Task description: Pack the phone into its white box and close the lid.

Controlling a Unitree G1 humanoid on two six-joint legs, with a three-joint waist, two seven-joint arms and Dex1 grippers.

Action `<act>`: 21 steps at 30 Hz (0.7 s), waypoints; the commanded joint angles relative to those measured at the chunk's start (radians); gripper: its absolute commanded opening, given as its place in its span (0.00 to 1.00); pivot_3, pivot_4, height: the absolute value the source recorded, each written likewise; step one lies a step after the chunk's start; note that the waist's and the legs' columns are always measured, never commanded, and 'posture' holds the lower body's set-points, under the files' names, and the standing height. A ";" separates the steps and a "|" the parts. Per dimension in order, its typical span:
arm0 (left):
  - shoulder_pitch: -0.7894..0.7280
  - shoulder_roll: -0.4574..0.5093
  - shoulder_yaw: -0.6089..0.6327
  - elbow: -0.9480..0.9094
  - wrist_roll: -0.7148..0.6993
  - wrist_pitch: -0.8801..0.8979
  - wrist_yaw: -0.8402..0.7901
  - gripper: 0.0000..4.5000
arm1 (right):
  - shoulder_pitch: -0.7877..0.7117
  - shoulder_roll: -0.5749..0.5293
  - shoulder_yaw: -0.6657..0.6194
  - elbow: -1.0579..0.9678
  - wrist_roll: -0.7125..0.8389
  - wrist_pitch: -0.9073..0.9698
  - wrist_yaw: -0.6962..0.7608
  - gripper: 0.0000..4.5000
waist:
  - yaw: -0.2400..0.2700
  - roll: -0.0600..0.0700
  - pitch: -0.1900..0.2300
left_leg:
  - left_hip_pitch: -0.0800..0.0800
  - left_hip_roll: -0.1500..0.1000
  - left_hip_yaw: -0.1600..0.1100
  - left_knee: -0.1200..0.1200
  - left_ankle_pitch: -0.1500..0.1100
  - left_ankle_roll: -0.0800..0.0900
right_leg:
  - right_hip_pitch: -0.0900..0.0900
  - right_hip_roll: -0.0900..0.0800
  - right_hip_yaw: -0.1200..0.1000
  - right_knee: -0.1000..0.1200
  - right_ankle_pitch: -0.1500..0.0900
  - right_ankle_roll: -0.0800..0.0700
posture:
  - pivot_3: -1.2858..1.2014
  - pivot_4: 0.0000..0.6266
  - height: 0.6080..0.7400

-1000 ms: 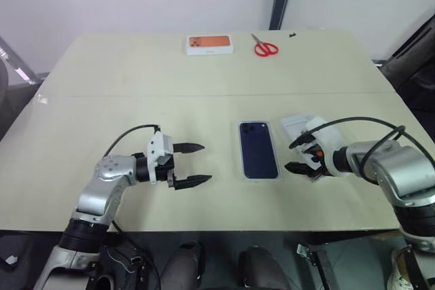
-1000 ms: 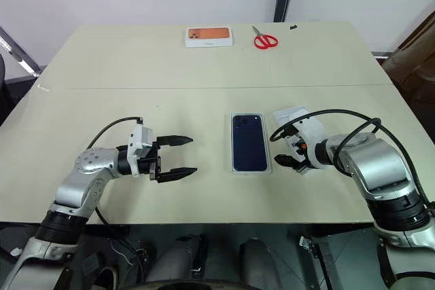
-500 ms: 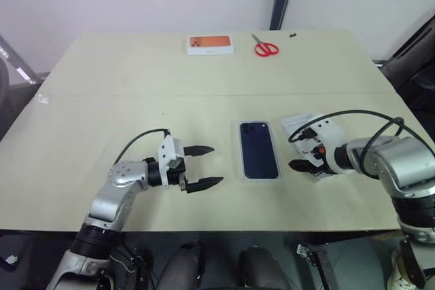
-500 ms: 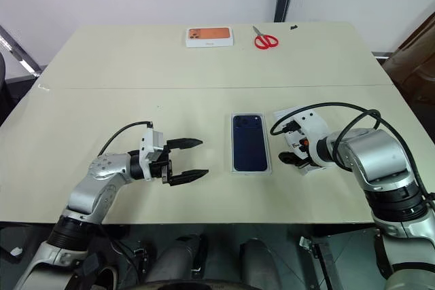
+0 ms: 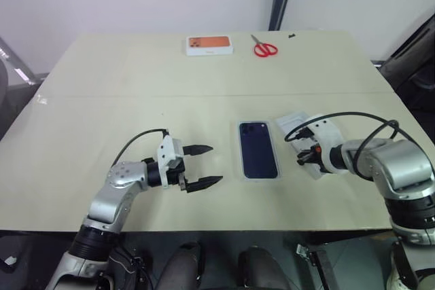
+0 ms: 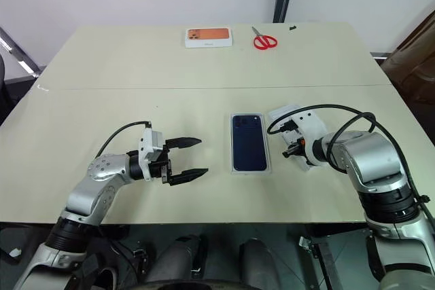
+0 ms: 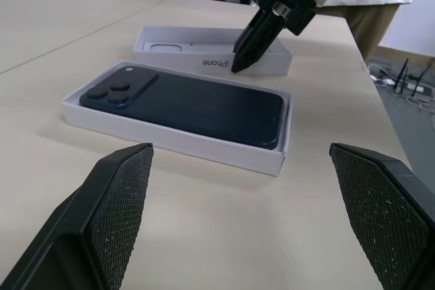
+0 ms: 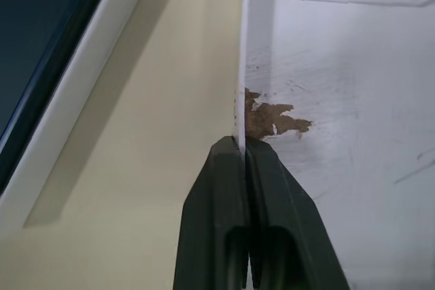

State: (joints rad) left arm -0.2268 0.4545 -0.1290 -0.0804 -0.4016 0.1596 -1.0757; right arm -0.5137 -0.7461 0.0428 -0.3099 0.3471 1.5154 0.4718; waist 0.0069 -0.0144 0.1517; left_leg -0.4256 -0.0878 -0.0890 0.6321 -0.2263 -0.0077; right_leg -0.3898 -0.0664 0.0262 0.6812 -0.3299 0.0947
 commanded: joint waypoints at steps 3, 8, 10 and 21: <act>-0.022 0.012 0.031 -0.001 -0.010 -0.010 0.001 0.98 | -0.071 0.065 -0.089 0.031 -0.016 -0.057 -0.053 0.01 | 0.000 0.000 0.000 | 0.000 0.000 0.000 0.000 0.000 0.000 | 0.000 0.000 0.000 0.000 0.000 0.000 | 0.52 0.24 0.95; -0.055 0.012 0.048 0.029 -0.020 0.002 0.009 0.98 | -0.176 0.219 -0.233 0.095 0.041 -0.213 -0.060 0.01 | -0.018 0.001 0.001 | 0.000 0.000 0.000 -0.001 0.000 0.000 | -0.002 0.001 0.000 0.001 0.000 0.000 | 0.52 0.24 0.95; -0.069 0.013 0.059 0.042 -0.021 0.001 0.011 0.98 | -0.193 0.273 -0.269 0.094 0.082 -0.256 -0.042 0.01 | -0.019 0.001 0.001 | -0.001 0.000 0.000 -0.002 0.000 0.000 | -0.002 0.001 0.000 0.001 0.000 0.000 | 0.52 0.24 0.95; -0.125 0.033 0.153 0.042 -0.087 0.101 0.046 0.98 | -0.141 0.657 -0.490 -0.062 0.469 -0.132 -0.086 0.01 | -0.023 0.001 0.001 | -0.001 0.000 0.000 -0.002 0.000 0.000 | -0.003 0.001 0.000 0.002 0.000 0.000 | 0.52 0.24 0.95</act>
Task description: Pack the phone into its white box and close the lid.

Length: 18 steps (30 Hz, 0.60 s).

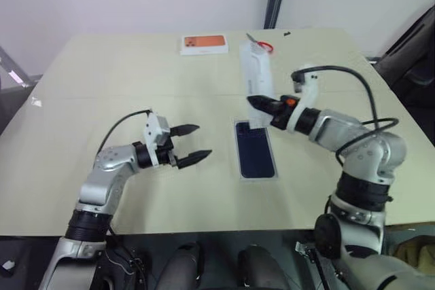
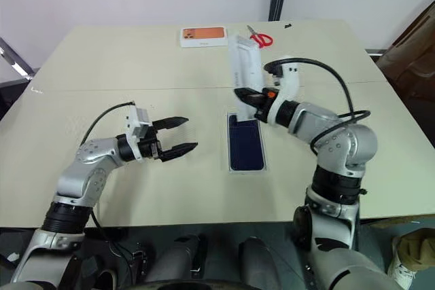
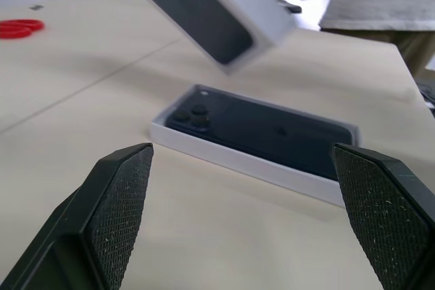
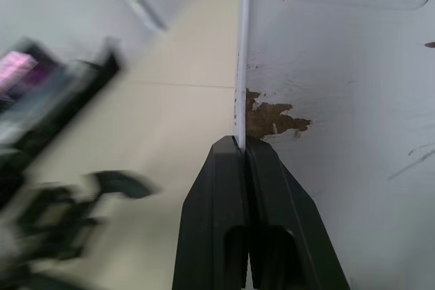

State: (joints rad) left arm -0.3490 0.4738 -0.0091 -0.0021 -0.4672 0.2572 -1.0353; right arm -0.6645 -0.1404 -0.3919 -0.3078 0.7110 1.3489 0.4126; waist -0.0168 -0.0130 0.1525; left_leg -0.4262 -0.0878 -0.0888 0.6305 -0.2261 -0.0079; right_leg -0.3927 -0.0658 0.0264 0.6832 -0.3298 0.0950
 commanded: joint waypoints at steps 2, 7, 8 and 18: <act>0.000 0.019 0.040 -0.043 -0.025 0.010 0.007 0.98 | 0.040 0.072 -0.057 -0.086 0.147 0.061 -0.041 0.01 | 0.002 0.000 0.000 | 0.000 0.000 0.000 0.000 0.000 0.000 | 0.000 0.000 0.000 0.000 0.000 0.000 | 0.52 0.24 0.95; -0.012 0.024 0.057 -0.052 -0.048 0.056 0.020 0.98 | 0.088 0.146 -0.118 -0.049 0.292 0.228 -0.106 0.01 | 0.001 0.001 0.000 | 0.000 0.000 0.000 0.000 0.000 0.000 | 0.000 0.000 0.000 0.000 0.000 0.000 | 0.52 0.24 0.95; -0.014 0.025 0.059 -0.054 -0.050 0.057 0.022 0.98 | 0.102 0.156 -0.128 -0.035 0.317 0.249 -0.130 0.01 | 0.000 0.001 0.000 | 0.000 0.000 0.000 0.000 0.000 0.000 | 0.000 0.000 0.000 0.000 0.000 0.000 | 0.52 0.24 0.95; 0.016 0.002 0.054 -0.097 -0.048 0.044 0.046 0.98 | 0.146 0.208 -0.194 0.102 0.645 0.258 -0.424 0.01 | -0.003 0.002 0.001 | 0.000 0.000 0.000 -0.001 0.000 0.000 | 0.000 0.000 0.001 0.000 0.000 0.000 | 0.52 0.24 0.95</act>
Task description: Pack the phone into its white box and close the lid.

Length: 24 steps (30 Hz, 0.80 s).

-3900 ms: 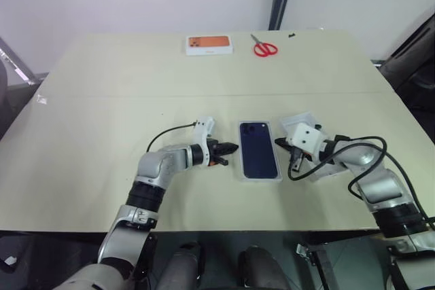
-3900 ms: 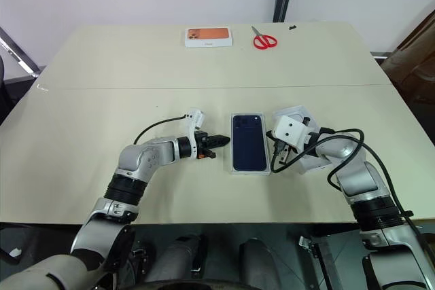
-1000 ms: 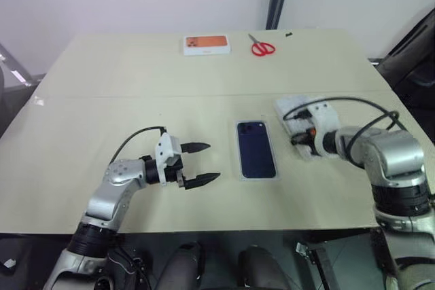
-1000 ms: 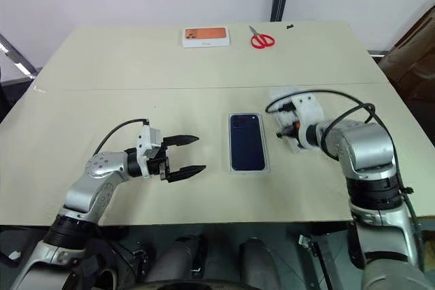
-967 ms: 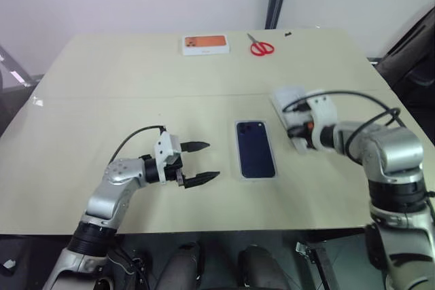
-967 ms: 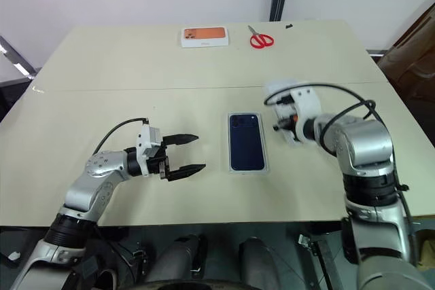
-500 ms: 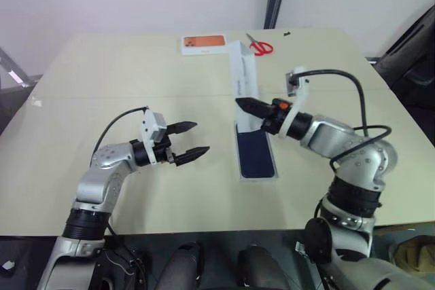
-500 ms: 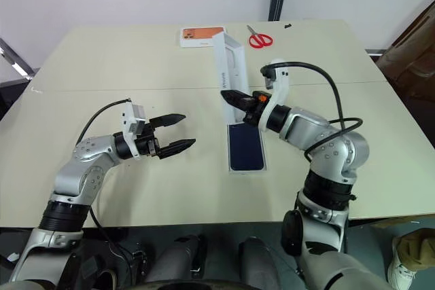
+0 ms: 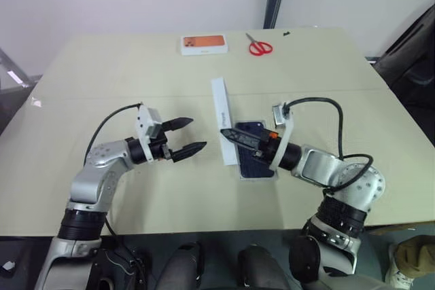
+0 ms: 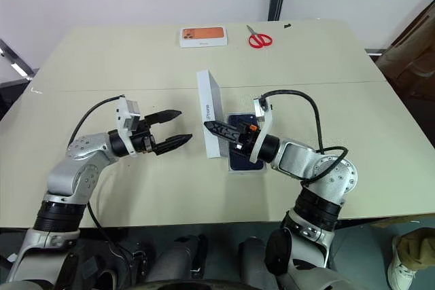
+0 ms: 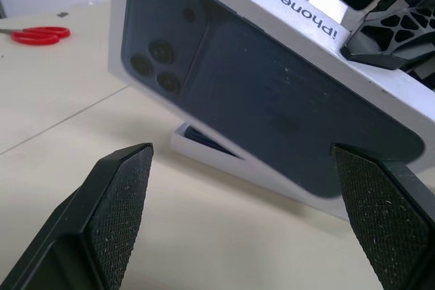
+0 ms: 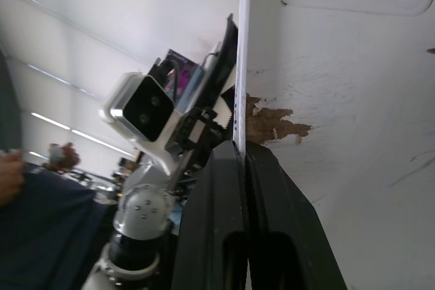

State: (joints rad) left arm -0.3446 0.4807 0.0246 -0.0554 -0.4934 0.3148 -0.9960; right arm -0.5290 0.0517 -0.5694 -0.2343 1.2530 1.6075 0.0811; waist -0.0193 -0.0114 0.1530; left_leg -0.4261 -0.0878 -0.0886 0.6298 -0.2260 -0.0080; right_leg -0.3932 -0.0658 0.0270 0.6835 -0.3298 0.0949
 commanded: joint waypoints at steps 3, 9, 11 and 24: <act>0.024 -0.012 0.016 -0.058 -0.022 -0.008 0.013 0.98 | 0.052 -0.007 0.027 0.087 0.258 -0.063 -0.236 0.01 | 0.000 0.000 0.000 | 0.000 0.000 0.000 0.000 0.000 0.000 | 0.000 0.000 0.000 0.000 0.000 0.000 | 0.52 0.24 0.95; 0.061 -0.011 -0.016 -0.076 -0.025 0.031 0.001 0.86 | 0.129 -0.146 0.211 0.076 0.471 -0.195 -0.360 0.00 | -0.002 0.000 0.000 | 0.000 0.000 0.000 0.000 0.000 0.000 | 0.000 0.000 0.000 0.000 0.000 0.000 | 0.52 0.24 0.95; 0.070 -0.014 -0.026 -0.075 -0.015 0.037 0.006 0.68 | 0.144 -0.191 0.260 0.074 0.519 -0.249 -0.379 0.00 | -0.003 0.001 0.000 | 0.000 0.000 0.000 0.000 0.000 0.000 | 0.000 0.000 0.000 0.000 0.000 0.000 | 0.52 0.24 0.95; 0.047 -0.123 -0.121 -0.013 0.064 -0.018 0.064 0.00 | 0.128 -0.405 0.383 0.108 0.515 -0.478 -0.356 0.77 | 0.003 0.000 0.000 | 0.000 0.000 0.001 0.001 0.000 0.001 | 0.002 0.000 -0.001 -0.002 0.000 0.000 | 0.52 0.24 0.95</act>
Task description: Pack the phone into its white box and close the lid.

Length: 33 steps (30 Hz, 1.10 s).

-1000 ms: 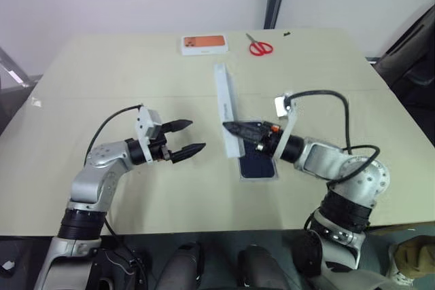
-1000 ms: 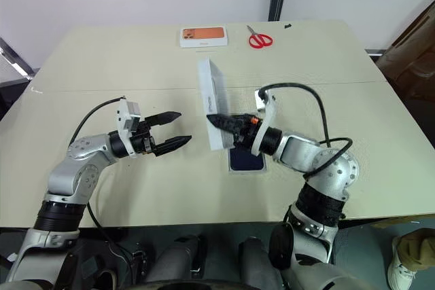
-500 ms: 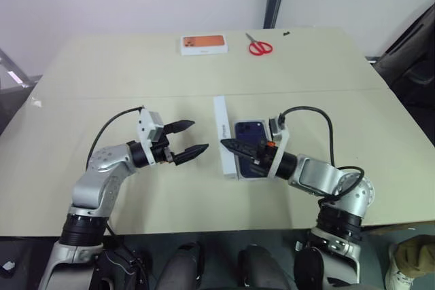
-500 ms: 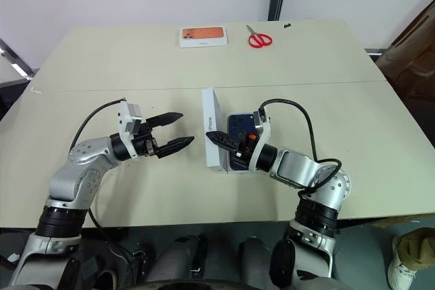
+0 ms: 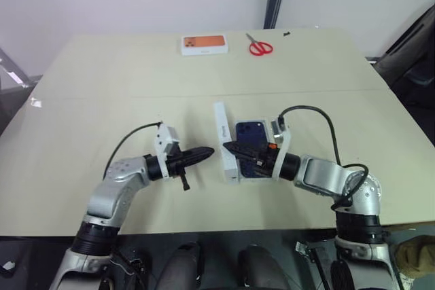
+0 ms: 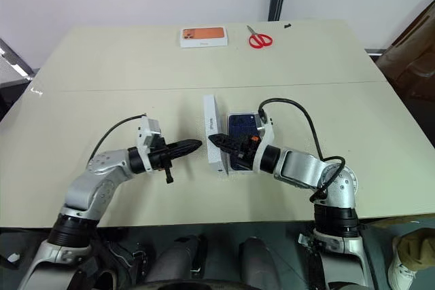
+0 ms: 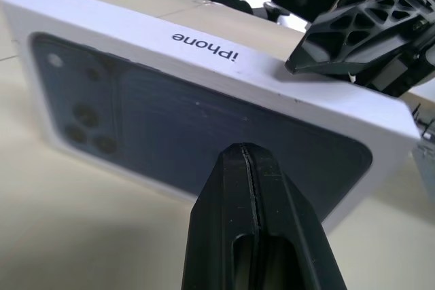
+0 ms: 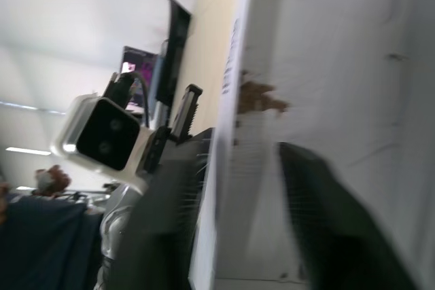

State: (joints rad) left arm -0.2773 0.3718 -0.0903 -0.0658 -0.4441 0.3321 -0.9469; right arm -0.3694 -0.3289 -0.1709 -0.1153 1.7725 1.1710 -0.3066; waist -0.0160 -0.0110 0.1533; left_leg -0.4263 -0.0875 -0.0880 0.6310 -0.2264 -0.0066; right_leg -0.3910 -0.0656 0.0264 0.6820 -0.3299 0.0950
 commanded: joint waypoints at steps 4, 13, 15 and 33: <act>-0.049 -0.064 -0.035 0.015 0.025 -0.026 0.037 0.00 | -0.069 -0.133 -0.036 -0.022 -0.167 -0.084 0.150 0.99 | 0.003 0.000 0.000 | 0.000 0.000 0.000 0.000 0.000 0.000 | 0.000 0.000 0.000 0.000 0.000 0.000 | 0.52 0.24 0.95; -0.119 -0.148 -0.101 0.061 0.062 -0.036 0.053 0.00 | -0.044 -0.321 -0.001 -0.044 -0.600 -0.255 0.419 0.99 | 0.004 -0.001 0.000 | 0.000 0.000 0.001 0.001 0.000 0.001 | 0.001 0.000 0.000 -0.001 0.000 0.000 | 0.52 0.24 0.95; -0.140 -0.166 -0.111 0.057 0.066 -0.033 0.063 0.00 | -0.041 -0.314 0.007 -0.026 -0.691 -0.307 0.432 0.99 | 0.004 -0.001 0.000 | 0.000 0.000 0.001 0.001 0.000 0.001 | 0.001 0.000 0.000 -0.001 0.000 0.000 | 0.52 0.24 0.95; -0.154 -0.066 -0.047 0.160 0.062 0.125 0.123 0.00 | 0.067 -0.362 0.258 -0.122 -1.344 -0.616 0.733 0.01 | 0.012 -0.001 0.001 | 0.000 0.000 0.000 0.002 0.000 0.000 | 0.001 0.000 0.000 -0.001 0.000 0.000 | 0.52 0.24 0.95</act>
State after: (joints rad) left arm -0.4039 0.3214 -0.1333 0.0917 -0.3752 0.4348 -0.8311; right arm -0.2975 -0.6938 0.0938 -0.2000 0.4540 0.5799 0.4091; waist -0.0038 -0.0123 0.1539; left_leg -0.4262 -0.0876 -0.0882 0.6331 -0.2267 -0.0063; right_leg -0.3896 -0.0653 0.0262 0.6814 -0.3300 0.0953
